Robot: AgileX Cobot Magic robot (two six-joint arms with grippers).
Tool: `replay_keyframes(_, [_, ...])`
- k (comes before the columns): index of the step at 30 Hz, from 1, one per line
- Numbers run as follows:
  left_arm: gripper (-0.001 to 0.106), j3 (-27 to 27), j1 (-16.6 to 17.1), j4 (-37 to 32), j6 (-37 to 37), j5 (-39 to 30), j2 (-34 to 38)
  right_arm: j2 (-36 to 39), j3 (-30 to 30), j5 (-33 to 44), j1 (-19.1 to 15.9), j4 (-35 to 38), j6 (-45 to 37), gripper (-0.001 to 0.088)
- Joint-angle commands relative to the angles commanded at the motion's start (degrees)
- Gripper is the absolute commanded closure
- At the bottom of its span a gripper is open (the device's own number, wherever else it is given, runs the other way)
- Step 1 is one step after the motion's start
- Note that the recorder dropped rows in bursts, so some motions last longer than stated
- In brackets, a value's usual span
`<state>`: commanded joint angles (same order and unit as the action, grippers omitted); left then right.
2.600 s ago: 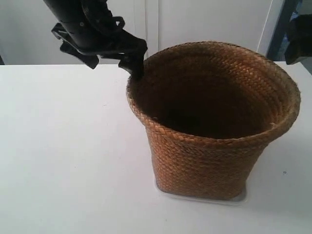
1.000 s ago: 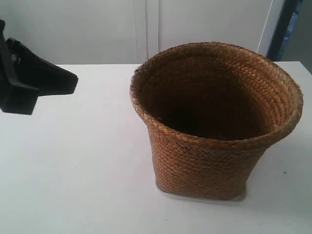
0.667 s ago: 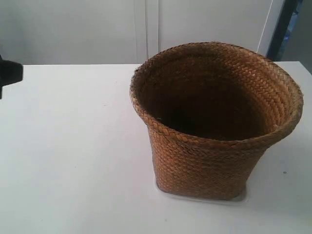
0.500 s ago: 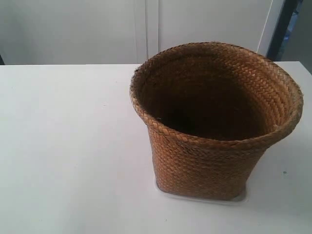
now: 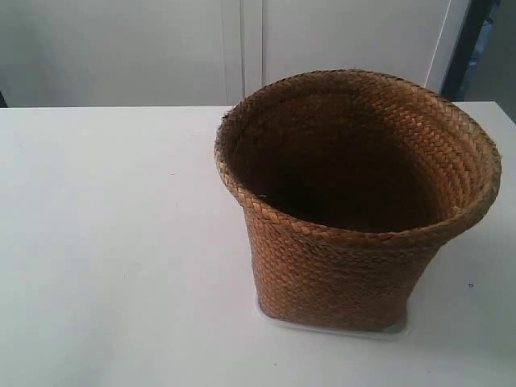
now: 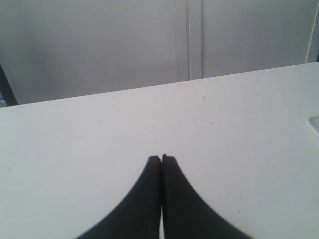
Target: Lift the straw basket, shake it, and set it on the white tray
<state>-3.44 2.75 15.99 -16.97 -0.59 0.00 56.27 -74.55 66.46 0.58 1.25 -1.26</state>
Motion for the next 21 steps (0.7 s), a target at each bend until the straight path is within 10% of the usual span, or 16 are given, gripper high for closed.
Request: replay_keyframes(21, [0.104,3.44,0.0,-1.47,0.38,-15.47,0.0,-0.13,0.0,-0.47,0.0,0.0,0.0,0.0854])
